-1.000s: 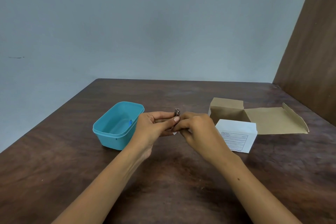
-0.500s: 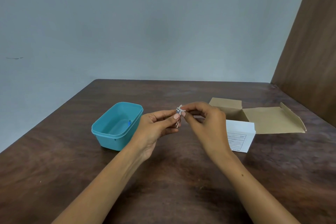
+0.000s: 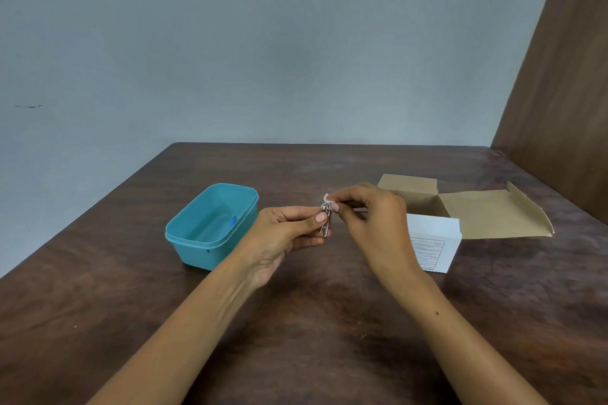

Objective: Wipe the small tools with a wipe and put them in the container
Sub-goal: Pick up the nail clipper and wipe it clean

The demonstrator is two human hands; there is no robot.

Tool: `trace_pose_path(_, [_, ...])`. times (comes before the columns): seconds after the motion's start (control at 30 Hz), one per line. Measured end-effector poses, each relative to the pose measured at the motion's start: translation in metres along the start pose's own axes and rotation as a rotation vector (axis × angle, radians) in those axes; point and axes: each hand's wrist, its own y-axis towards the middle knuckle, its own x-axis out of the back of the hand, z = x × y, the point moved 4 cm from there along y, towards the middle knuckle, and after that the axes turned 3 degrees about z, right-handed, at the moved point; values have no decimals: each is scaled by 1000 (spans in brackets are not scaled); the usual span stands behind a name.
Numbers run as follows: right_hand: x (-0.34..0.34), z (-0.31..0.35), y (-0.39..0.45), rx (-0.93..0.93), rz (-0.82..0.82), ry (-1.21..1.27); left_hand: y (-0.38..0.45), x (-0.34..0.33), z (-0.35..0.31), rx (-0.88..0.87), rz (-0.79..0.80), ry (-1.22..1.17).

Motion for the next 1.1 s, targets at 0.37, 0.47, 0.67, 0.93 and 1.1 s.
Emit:
trace_pose_path(0.37, [1,3,2,42,5,-33,-1,-1,-2,-67,-18,20])
trace_pose_path(0.47, [1,3,2,57,-14,-61,-1,-2,-3,-97,-33,84])
trace_pose_path(0.67, [-10,7,-1,140,168,-163,0,8,-5,-113,-180,46])
trace_pose_path(0.93, [-12,12,-4,174,107,-279,-2,2,-5,-127,-212,61])
trace_pose_path(1.1, [-21,7,-6,158,309,-371,-3,6,-7,-180,-265,67])
